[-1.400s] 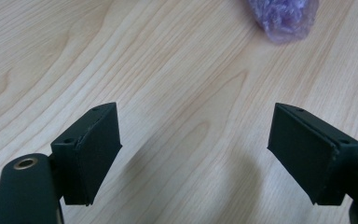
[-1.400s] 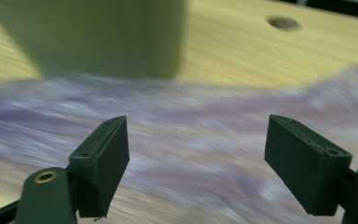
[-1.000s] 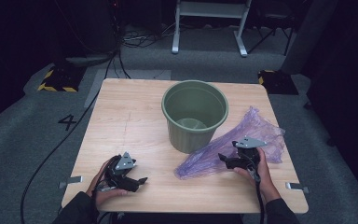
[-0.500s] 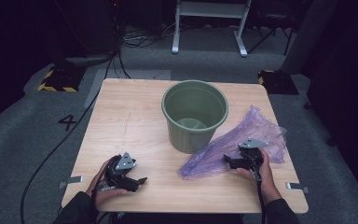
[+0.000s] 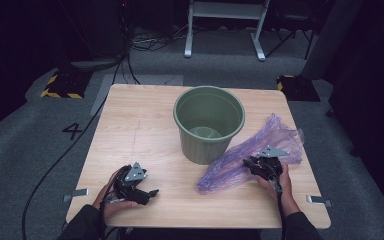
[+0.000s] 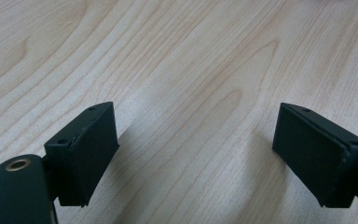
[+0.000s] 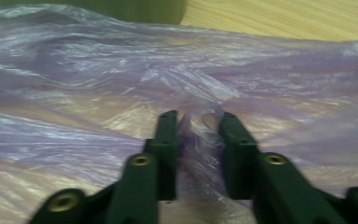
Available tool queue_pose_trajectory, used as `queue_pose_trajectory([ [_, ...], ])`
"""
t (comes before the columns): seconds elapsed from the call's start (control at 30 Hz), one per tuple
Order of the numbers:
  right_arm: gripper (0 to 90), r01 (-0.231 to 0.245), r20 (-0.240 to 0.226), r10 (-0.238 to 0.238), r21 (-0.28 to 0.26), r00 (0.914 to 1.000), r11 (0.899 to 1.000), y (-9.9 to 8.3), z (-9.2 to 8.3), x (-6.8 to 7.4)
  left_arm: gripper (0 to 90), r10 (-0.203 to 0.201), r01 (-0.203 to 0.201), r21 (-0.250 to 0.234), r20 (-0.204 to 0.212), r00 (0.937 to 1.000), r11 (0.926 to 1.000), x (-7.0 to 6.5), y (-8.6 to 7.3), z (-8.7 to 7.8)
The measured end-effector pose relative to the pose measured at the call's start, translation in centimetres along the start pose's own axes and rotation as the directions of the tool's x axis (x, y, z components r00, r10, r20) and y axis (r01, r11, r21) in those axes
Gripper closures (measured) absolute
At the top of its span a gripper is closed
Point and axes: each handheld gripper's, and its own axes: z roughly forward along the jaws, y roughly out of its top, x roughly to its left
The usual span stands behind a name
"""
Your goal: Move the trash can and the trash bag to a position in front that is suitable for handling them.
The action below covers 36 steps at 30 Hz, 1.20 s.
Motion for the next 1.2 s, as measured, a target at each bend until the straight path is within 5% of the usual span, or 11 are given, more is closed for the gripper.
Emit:
queue_pose_trajectory([
  [0.27, 88.7, 0.007, -0.036, -0.008, -0.026, 0.9993, 1.0, 0.1, 0.0, 0.0, 13.5, -0.003, 0.003, 0.001, -0.001, 1.0, 1.0, 0.0, 0.0, 0.0],
  [0.37, 89.4, -0.021, -0.065, 0.017, -0.054, 0.9977, 0.998, 0.0, -0.3, -0.2, 13.5, -0.003, 0.003, 0.001, -0.001, 1.0, 1.0, 0.0, 0.0, 0.0],
  [1.2, 90.0, -0.052, -0.074, 0.036, -0.236, 0.9966, 0.97, 1.0, -3.8, -0.8, 13.6, 0.002, -0.002, -0.003, 0.008, 1.0, 1.0, 0.1, 0.1, 0.1],
])
